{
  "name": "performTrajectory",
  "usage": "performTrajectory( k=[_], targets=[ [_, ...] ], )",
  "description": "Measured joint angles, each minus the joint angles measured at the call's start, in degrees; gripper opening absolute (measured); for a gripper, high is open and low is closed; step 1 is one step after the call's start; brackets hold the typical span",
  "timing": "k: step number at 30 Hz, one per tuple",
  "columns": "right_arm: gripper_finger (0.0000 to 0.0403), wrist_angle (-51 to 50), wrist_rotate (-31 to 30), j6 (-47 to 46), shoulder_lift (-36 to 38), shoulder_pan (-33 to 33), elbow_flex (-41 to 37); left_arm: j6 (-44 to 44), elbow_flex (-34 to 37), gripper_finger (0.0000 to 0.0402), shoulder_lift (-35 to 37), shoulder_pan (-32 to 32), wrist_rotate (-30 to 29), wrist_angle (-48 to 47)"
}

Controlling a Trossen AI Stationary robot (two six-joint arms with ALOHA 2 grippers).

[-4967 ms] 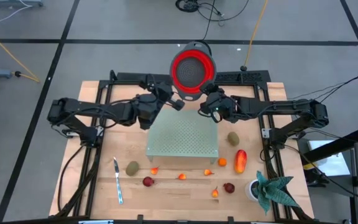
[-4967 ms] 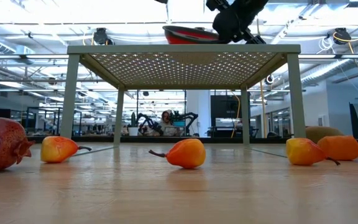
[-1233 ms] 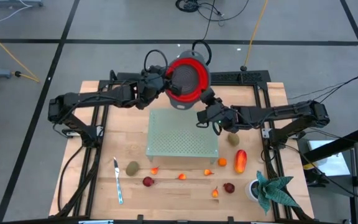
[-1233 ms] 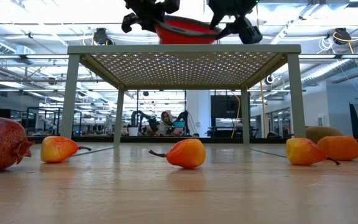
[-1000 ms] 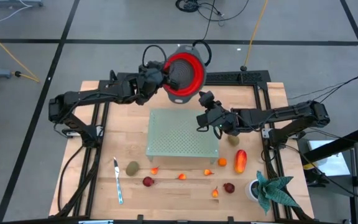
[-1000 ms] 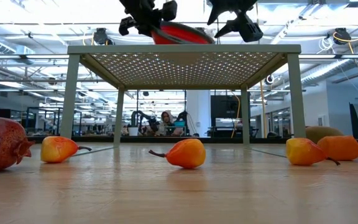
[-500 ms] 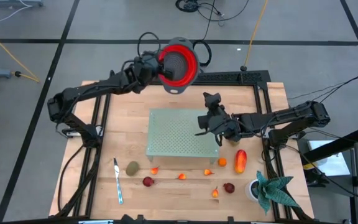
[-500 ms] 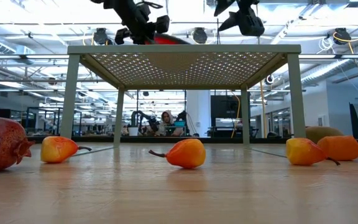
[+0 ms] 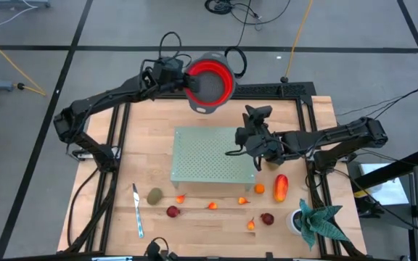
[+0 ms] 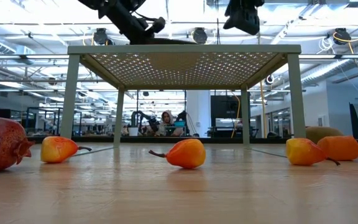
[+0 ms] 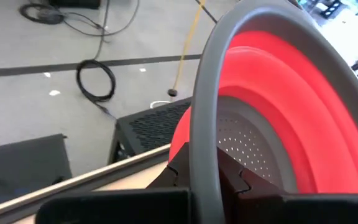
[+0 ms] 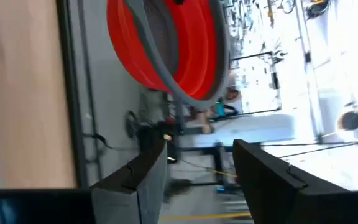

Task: Pick & Place Fruit
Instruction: Put the strainer on the shelf

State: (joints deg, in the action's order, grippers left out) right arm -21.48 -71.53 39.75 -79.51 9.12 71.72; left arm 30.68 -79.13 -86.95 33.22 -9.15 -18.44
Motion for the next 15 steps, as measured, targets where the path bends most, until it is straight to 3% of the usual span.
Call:
performTrajectory(
  k=[7, 15],
  targets=[
    [0.0176, -12.3, 11.7, -18.4, 4.0, -1.1, 0.0, 0.3, 0.0, 0.0012, 3.4, 0.2, 2.3, -0.9],
    [0.0168, -19.9, 28.7, -25.0, 7.4, -3.0, 0.0, 2.2, 0.0, 0.0012, 6.8, 0.4, 4.5, -3.3]
  ],
)
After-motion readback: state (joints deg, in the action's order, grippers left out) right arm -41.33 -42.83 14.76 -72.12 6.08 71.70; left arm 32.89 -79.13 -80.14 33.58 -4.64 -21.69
